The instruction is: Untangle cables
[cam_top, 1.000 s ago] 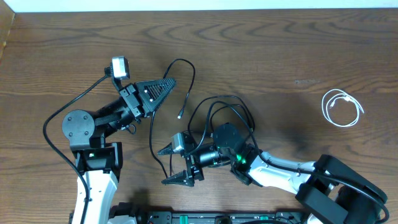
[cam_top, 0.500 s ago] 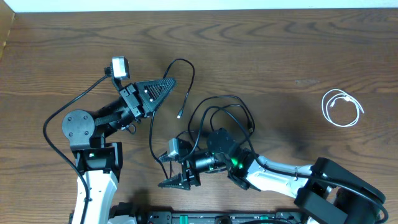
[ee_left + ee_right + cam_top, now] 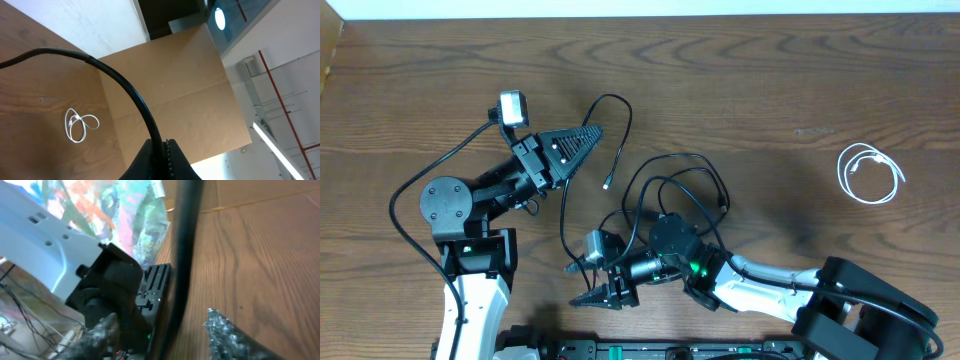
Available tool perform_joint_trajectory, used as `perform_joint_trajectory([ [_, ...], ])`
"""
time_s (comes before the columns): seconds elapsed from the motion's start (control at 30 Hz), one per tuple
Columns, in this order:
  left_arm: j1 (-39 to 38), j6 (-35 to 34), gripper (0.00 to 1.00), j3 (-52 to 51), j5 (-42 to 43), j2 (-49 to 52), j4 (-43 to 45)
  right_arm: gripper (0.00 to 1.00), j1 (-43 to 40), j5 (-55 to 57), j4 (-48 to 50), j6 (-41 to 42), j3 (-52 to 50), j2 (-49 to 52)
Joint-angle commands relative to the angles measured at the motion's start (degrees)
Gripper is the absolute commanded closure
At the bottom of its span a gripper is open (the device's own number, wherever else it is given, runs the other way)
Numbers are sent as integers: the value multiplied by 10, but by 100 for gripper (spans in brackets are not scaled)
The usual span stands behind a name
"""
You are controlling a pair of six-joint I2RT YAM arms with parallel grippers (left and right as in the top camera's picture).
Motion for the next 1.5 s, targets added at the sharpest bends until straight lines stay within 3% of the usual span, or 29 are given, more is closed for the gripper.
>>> perform_joint_trajectory([
  [0.0,2,6,93,-2,10,-1,2,74,3,-23,-1,4,-1,7],
  [0.03,2,6,92,-2,10,-1,2,92,2,-22,-5,4,-1,7],
  [0.07,2,6,92,-2,12,-1,2,99,2,-20,-10,4,-1,7],
  [0.3,2,79,93,-2,44,-1,-15,99,-7,8,-10,45,-1,7],
  [0.5,2,176,92,-2,39,3,-140,99,-21,-1,3,130,-1,-4],
  [0.67,2,263,93,-2,37,24,-235,99,-31,-23,-13,133,-1,-59],
  [1.0,2,357,92,-2,44,68,-349,99,-79,-22,-80,124,-1,-178],
  [1.47,2,563,92,-2,36,69,-560,99,-151,1,-79,169,0,-229],
])
